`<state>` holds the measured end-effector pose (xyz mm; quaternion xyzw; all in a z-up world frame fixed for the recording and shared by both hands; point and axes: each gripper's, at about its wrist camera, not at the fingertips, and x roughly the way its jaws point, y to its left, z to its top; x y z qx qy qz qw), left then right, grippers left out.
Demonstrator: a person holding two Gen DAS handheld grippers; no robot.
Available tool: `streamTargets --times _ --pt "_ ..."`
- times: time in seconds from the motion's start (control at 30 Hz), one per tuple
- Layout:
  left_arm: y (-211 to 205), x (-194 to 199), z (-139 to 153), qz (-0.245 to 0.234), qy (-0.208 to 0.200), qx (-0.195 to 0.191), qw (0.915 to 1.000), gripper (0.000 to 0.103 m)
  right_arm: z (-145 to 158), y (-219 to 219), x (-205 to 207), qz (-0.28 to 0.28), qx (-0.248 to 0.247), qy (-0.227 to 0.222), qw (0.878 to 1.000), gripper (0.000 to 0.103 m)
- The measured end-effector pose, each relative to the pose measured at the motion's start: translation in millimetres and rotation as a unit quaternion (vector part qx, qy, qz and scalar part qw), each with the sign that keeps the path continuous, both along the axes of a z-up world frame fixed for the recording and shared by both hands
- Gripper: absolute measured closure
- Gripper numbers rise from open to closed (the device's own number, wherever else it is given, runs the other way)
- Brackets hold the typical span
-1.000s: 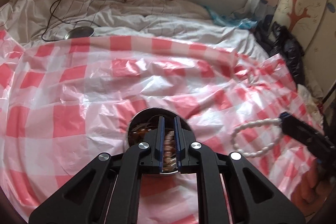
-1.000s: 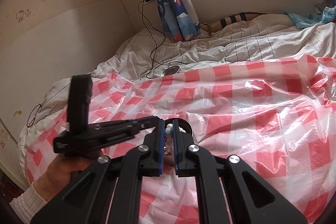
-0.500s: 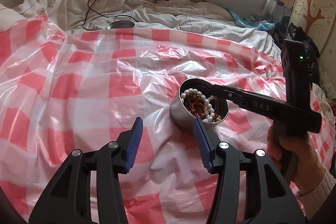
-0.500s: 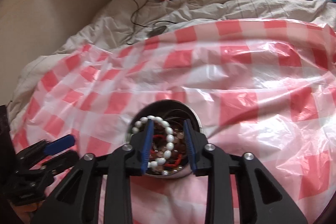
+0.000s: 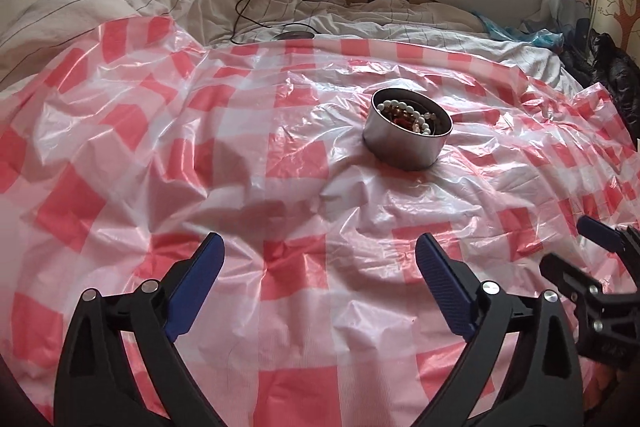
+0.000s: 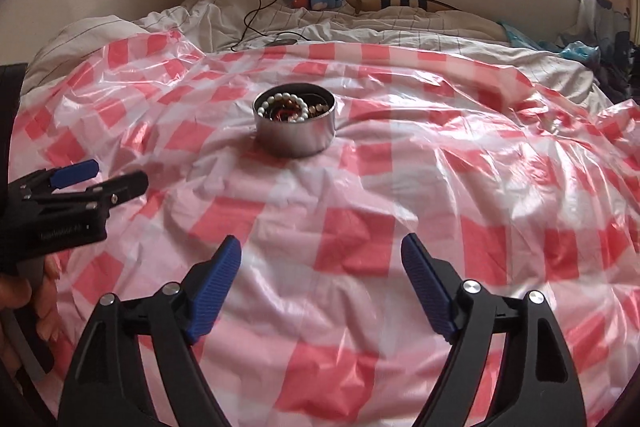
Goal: Organize jewelry
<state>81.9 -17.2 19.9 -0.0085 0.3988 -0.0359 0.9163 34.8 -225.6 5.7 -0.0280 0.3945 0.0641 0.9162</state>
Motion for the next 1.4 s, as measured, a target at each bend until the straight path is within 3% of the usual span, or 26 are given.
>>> streamTargets --times 0.27,0.47,1.0,1.4 --pt "-10 0 14 0.014 -0.032 -0.001 0.9994 0.008 -16 -13 -7 -0.065 0.040 -0.002 0.997 0.020" --pt "-19 9 14 0.013 -0.027 0.015 0.9994 0.008 -7 -9 -7 -0.060 0.031 -0.043 0.997 0.013" --pt "-19 7 13 0.014 -0.018 0.006 0.9997 0.008 -4 -11 -10 -0.068 0.026 -0.058 0.996 0.010" --pt "-22 6 13 0.021 -0.024 0.032 0.9990 0.008 -8 -12 -9 -0.070 0.028 -0.054 0.996 0.010"
